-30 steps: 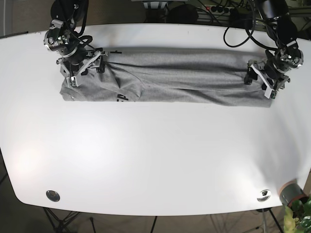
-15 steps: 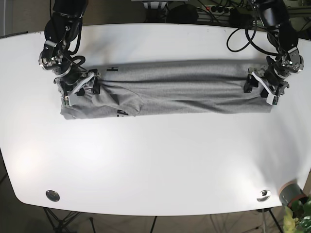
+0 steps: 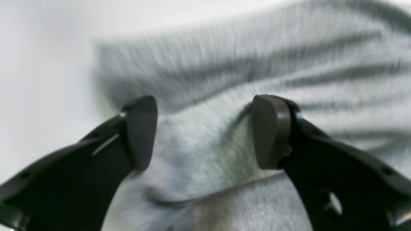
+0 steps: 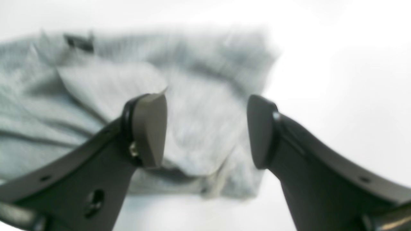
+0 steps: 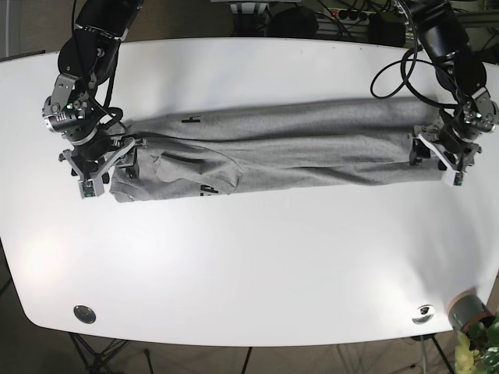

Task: Fold the T-shirt properly
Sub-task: 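Pull the folded strip's ends apart with both grippers to straighten it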

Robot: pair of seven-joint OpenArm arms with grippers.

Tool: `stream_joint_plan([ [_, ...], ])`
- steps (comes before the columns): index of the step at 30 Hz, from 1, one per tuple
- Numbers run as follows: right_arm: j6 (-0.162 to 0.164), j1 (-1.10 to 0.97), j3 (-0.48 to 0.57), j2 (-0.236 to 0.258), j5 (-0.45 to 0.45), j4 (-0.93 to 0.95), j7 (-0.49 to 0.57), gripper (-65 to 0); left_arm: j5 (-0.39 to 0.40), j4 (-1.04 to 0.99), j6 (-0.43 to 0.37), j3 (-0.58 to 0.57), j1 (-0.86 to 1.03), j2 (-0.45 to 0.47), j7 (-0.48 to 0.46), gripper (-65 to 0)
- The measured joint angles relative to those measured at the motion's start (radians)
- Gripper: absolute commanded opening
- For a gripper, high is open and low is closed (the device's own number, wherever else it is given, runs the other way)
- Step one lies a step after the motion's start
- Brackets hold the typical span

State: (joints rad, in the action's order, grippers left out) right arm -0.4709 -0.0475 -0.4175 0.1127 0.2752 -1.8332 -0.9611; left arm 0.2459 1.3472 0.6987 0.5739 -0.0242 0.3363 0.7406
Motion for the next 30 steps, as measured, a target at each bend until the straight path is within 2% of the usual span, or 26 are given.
stream_joint_plan([
  [3, -0.003, 0.001, 0.006, -0.009, 0.014, -0.08, -0.056, -27.9, 0.051, 0.032, -0.003, 0.032, -0.011, 0.011, 0.024, -21.5],
  [5, -0.001, -0.003, 0.003, -0.036, -0.005, -0.114, -0.098, -27.9, 0.111, 0.032, -0.002, 0.039, -0.005, 0.014, 0.036, -21.5],
  [8, -0.003, -0.015, 0.009, -0.071, 0.001, -0.134, -0.107, -27.9, 0.18, 0.028, 0.0, 0.05, 0.03, 0.024, 0.046, -21.5],
  [14, -0.006, -0.045, 0.128, -0.096, 0.002, -0.114, -0.106, -27.9, 0.237, 0.026, -0.002, 0.092, 0.073, 0.04, 0.051, -21.4],
  [16, -0.003, -0.047, 0.148, -0.105, 0.002, -0.092, -0.106, -27.9, 0.27, 0.026, -0.002, 0.105, 0.08, 0.037, 0.048, -18.3],
  [19, -0.003, -0.047, 0.17, -0.104, -0.003, -0.032, -0.096, -27.9, 0.278, 0.026, -0.002, 0.129, 0.093, 0.039, 0.062, -12.1],
  [23, 0.0, -0.05, 0.204, -0.098, -0.011, 0.069, -0.023, -27.9, 0.312, 0.024, -0.002, 0.187, 0.093, 0.036, 0.13, -8.2],
  [30, 0.0, -0.032, 0.21, -0.061, -0.001, 0.209, 0.068, -27.9, 0.317, 0.022, -0.003, 0.259, 0.091, 0.041, 0.164, -7.1],
])
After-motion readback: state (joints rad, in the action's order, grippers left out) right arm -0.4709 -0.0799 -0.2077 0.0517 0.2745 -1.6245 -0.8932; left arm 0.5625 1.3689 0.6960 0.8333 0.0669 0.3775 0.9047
